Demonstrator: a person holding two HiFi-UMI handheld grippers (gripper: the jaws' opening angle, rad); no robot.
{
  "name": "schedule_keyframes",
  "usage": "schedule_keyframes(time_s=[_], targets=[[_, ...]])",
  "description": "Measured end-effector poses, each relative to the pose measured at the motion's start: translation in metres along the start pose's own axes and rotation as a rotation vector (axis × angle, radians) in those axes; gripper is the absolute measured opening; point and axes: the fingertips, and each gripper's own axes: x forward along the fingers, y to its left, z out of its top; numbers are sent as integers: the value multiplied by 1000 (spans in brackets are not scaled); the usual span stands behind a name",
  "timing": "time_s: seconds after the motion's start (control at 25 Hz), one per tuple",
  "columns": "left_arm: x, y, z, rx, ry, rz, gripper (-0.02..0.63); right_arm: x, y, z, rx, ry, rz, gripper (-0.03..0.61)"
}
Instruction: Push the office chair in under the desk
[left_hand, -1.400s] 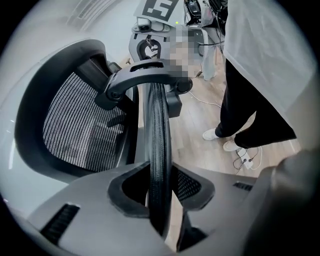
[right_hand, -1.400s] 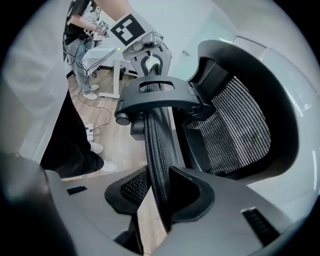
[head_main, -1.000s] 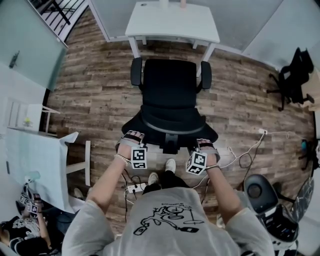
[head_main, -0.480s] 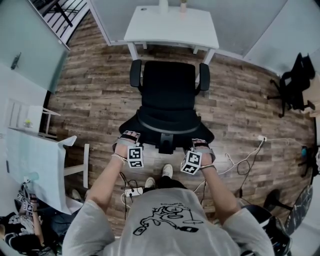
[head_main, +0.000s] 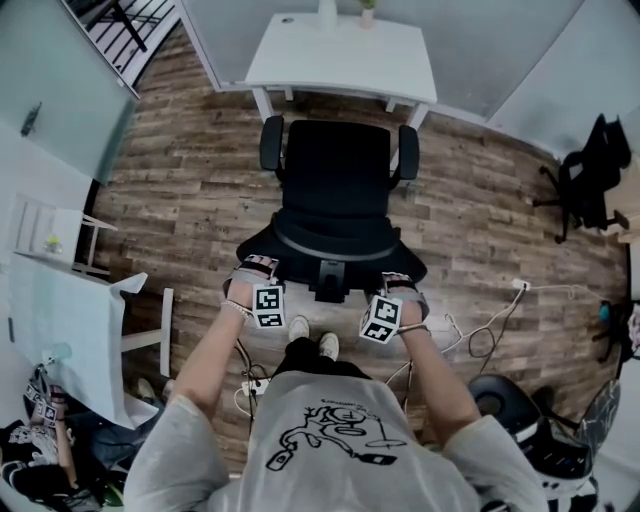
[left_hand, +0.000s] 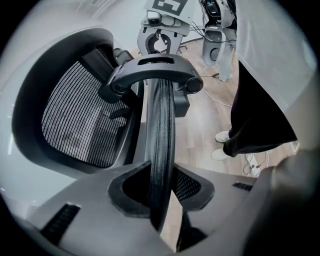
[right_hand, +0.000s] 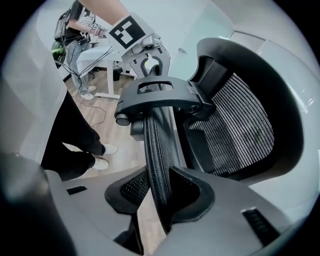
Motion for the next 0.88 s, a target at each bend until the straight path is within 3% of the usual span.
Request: schedule_keyframes(time_s=[0.48,0.88], targets=[[21,33,-6,-25,14,-47,103,20,-32,-2,-13,0,-1,140],[42,74,-6,-10,5,-19,103,40,-74,-7,0,9,0,140]])
